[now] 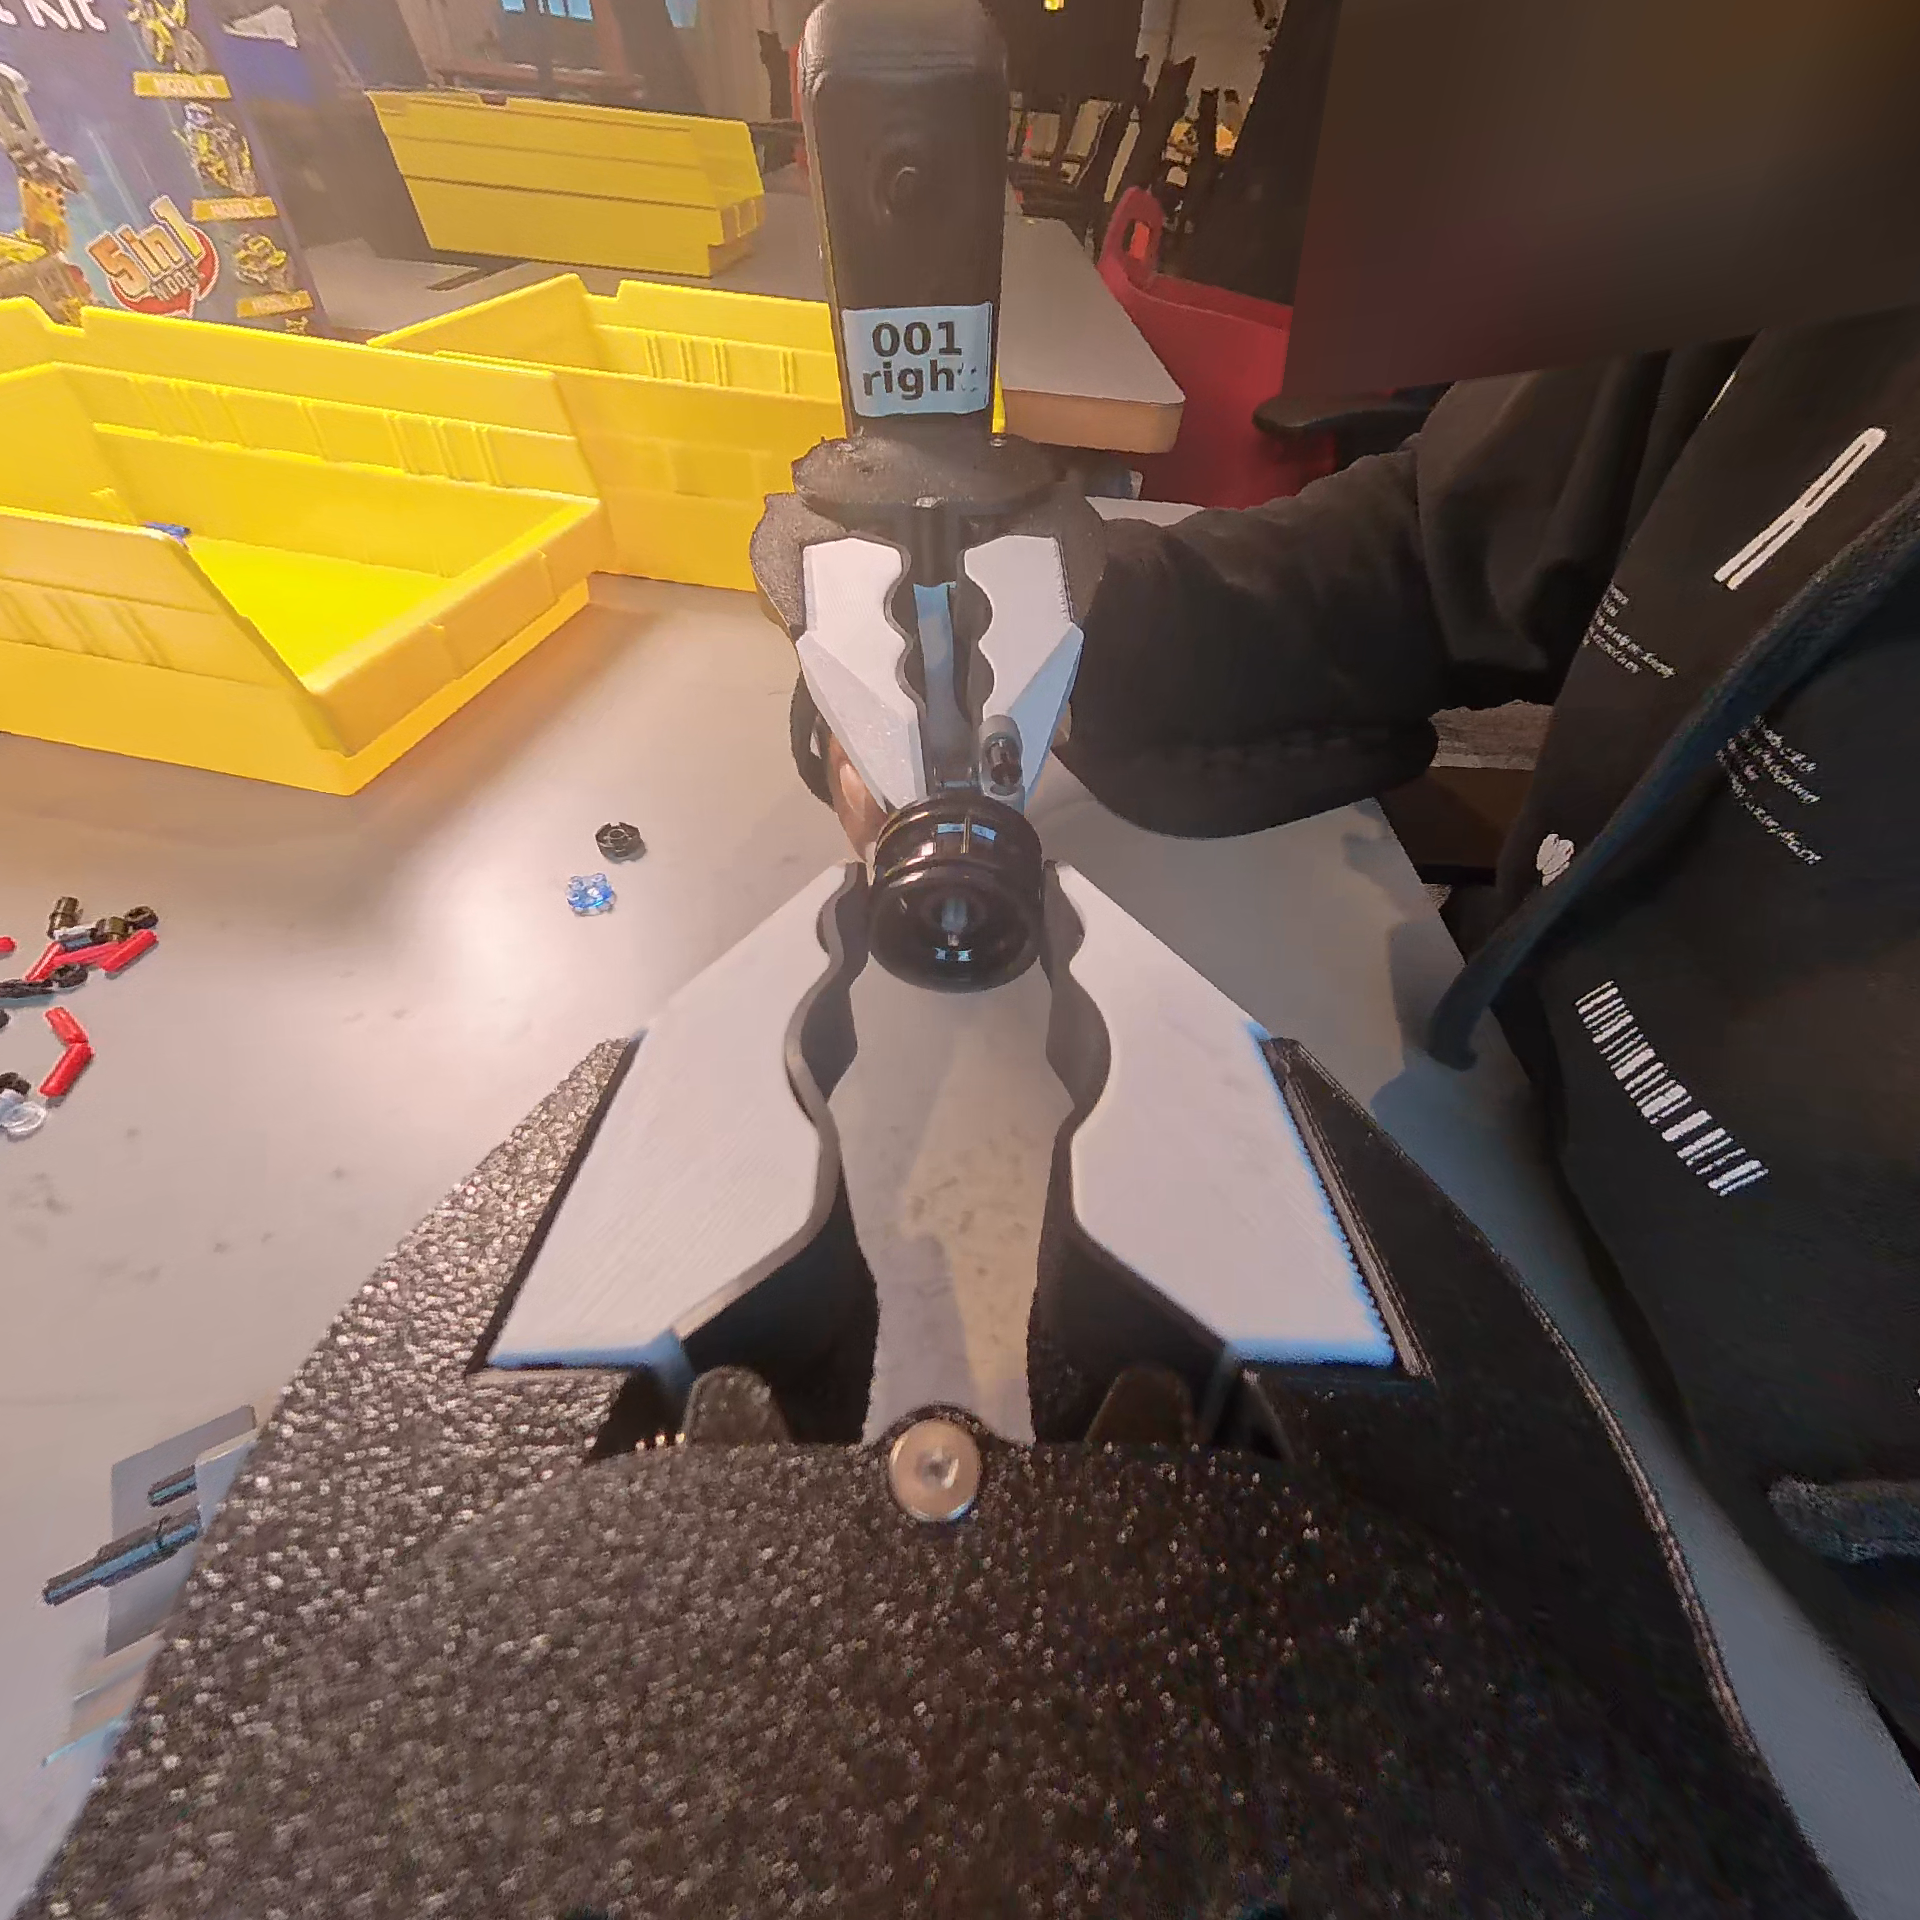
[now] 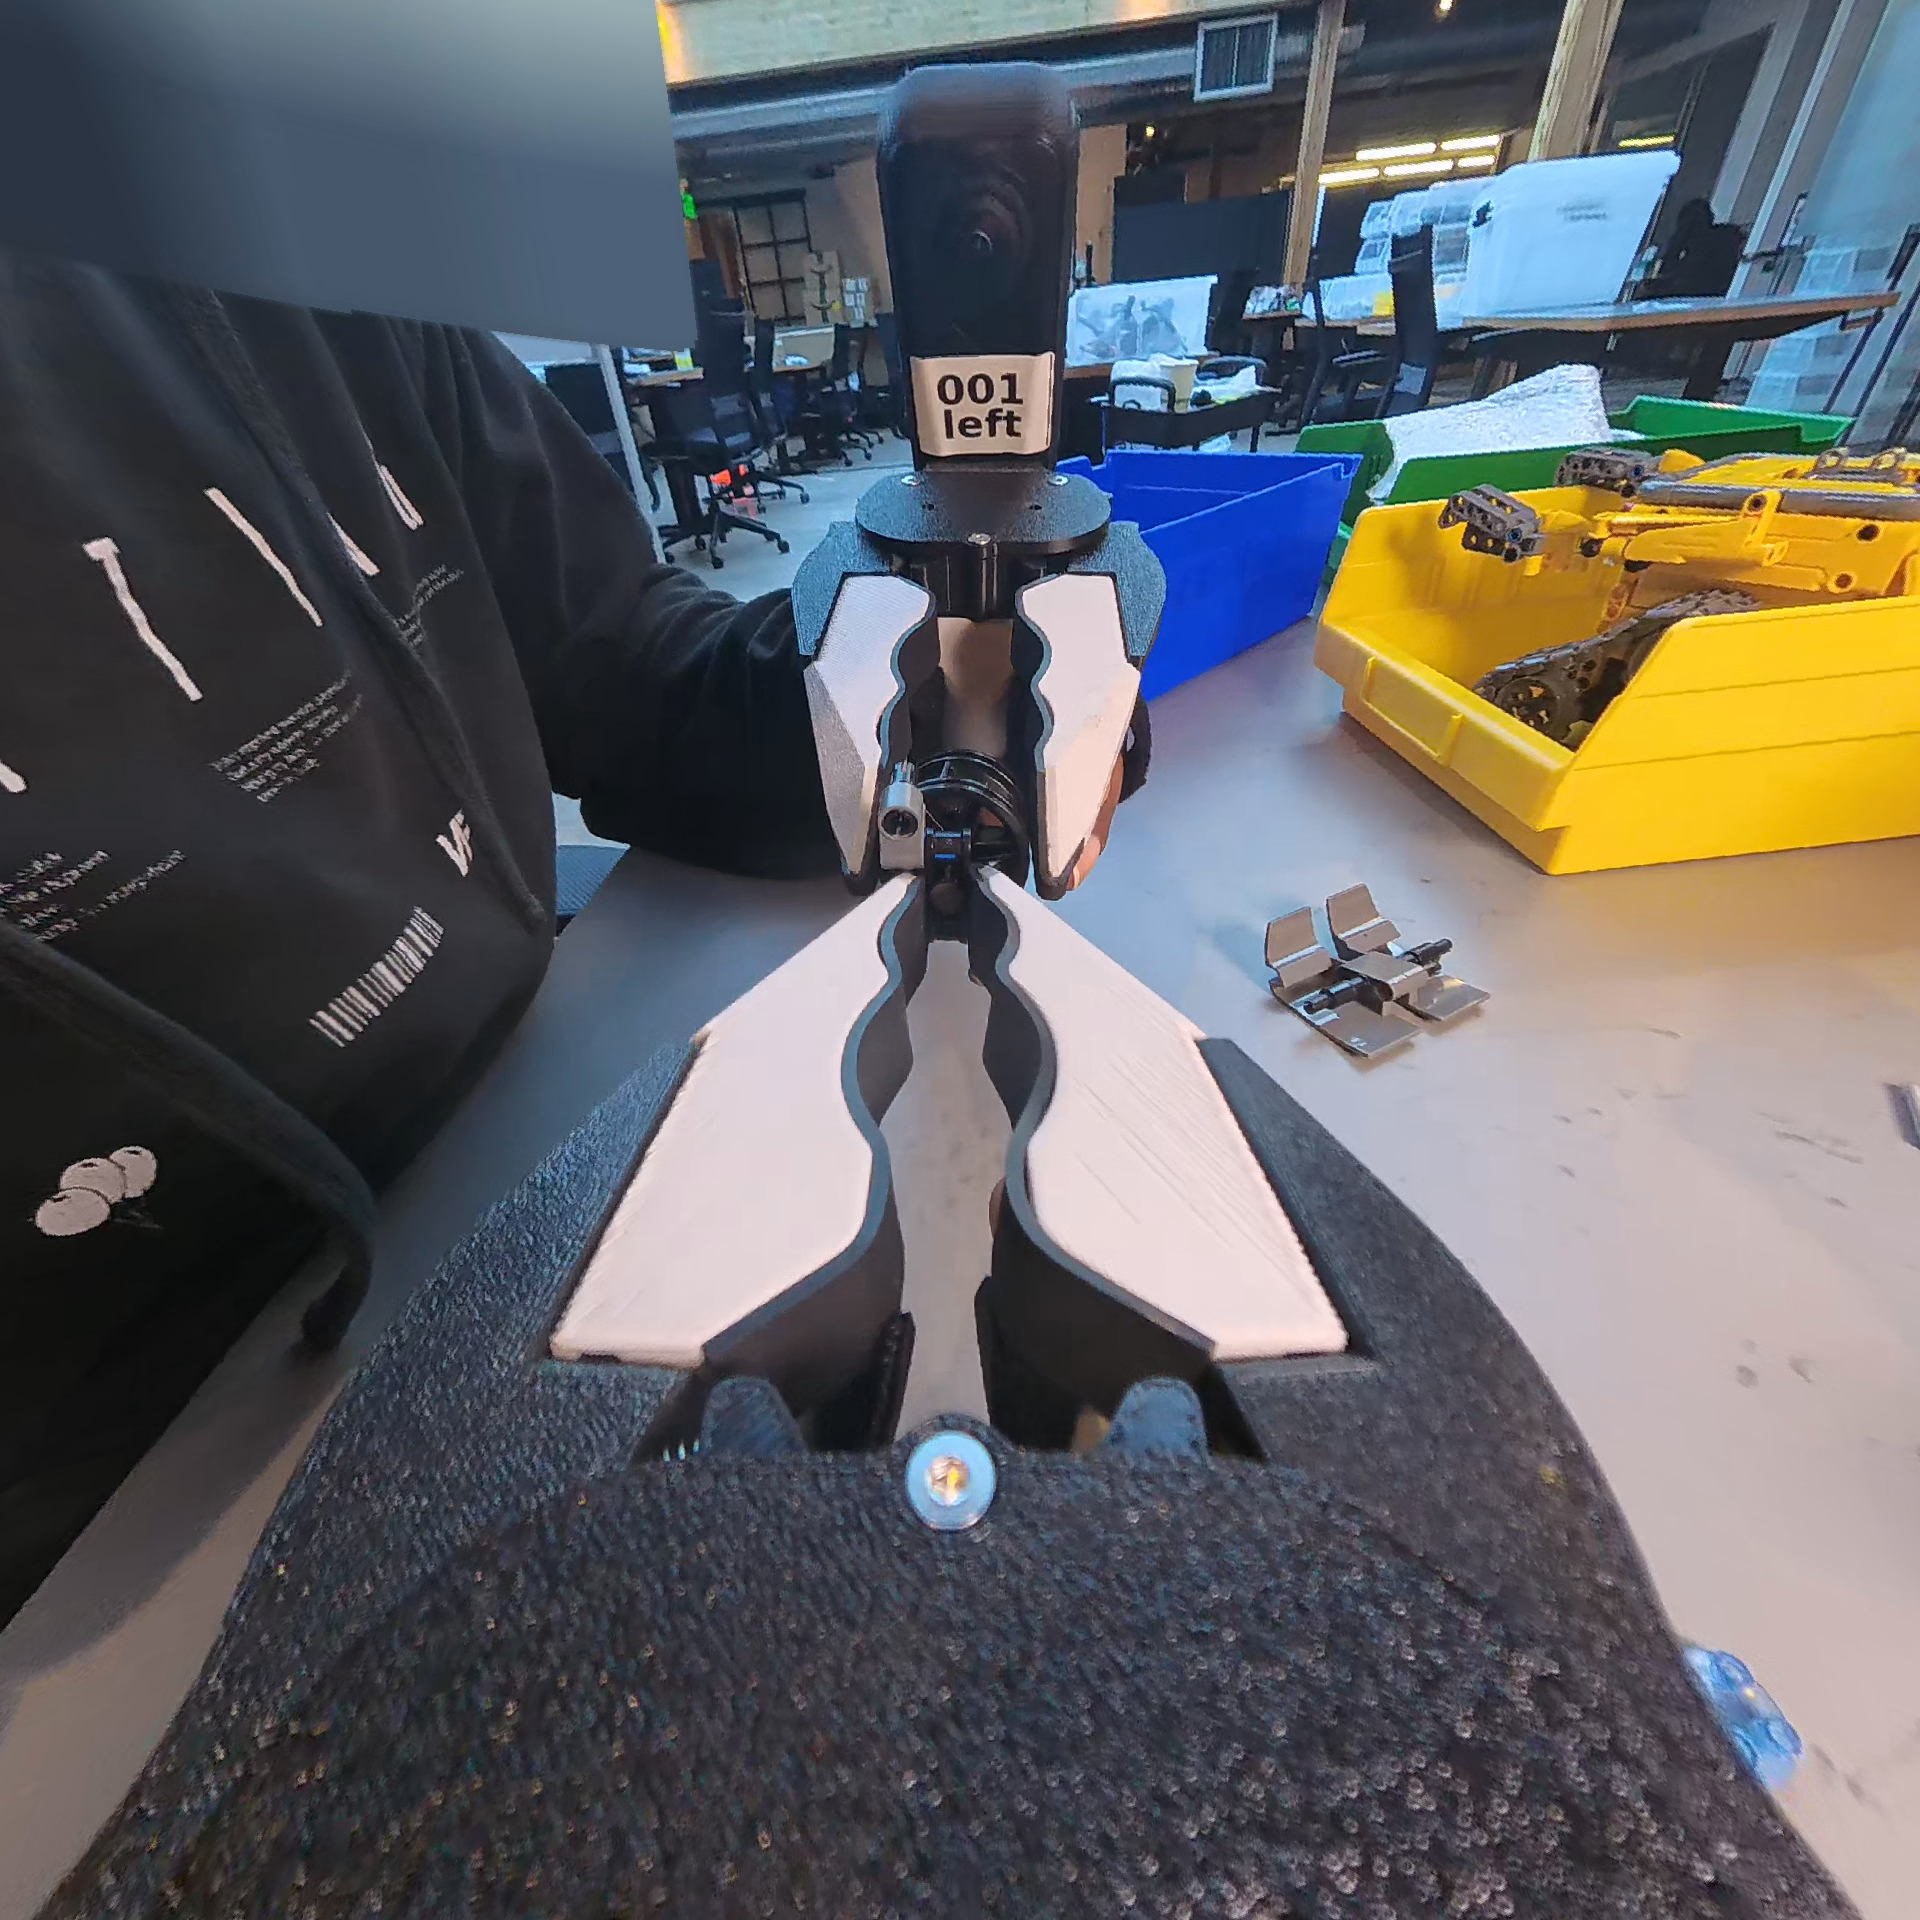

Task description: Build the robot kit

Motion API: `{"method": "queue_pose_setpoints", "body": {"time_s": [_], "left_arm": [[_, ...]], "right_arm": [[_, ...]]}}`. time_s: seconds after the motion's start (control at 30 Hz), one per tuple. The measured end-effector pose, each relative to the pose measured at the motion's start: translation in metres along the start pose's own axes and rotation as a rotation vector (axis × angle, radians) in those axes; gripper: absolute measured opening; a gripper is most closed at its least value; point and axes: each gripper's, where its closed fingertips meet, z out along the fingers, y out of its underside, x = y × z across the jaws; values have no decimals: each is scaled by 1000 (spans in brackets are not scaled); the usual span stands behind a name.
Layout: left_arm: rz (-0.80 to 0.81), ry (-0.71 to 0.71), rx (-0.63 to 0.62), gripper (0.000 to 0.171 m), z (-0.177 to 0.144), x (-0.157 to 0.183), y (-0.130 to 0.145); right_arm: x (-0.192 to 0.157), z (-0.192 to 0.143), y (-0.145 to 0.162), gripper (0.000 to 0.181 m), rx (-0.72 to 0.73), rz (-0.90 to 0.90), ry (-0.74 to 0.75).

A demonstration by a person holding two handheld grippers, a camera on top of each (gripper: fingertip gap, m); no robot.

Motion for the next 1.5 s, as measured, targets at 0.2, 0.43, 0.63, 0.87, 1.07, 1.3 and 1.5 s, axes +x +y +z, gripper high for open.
{"method": "queue_pose_setpoints", "body": {"time_s": [0.2, 0.43, 0.63, 0.87, 1.07, 1.3, 1.5], "left_arm": [[25, -13, -21, 32, 1, -2, 2], [10, -2, -36, 32, 1, -6, 13], [-2, 7, -20, 32, 0, -8, 13], [3, 10, -25, 32, -1, -7, 16], [-3, 18, -22, 32, -2, -7, 16], [21, 17, 17, 32, -3, -3, 10], [48, 21, 13, 32, -3, 1, 7]], "right_arm": [[2, -1, 3, 7, -22, -7, 2], [6, -1, 13, 6, -55, 18, -8], [7, -1, 13, 6, -53, 22, -8], [6, 0, 15, 6, -64, 2, 2], [6, 1, 16, 6, -76, -11, 2], [4, 10, 7, 13, -61, -106, 64], [0, 11, 3, 10, -70, -142, 77]]}}
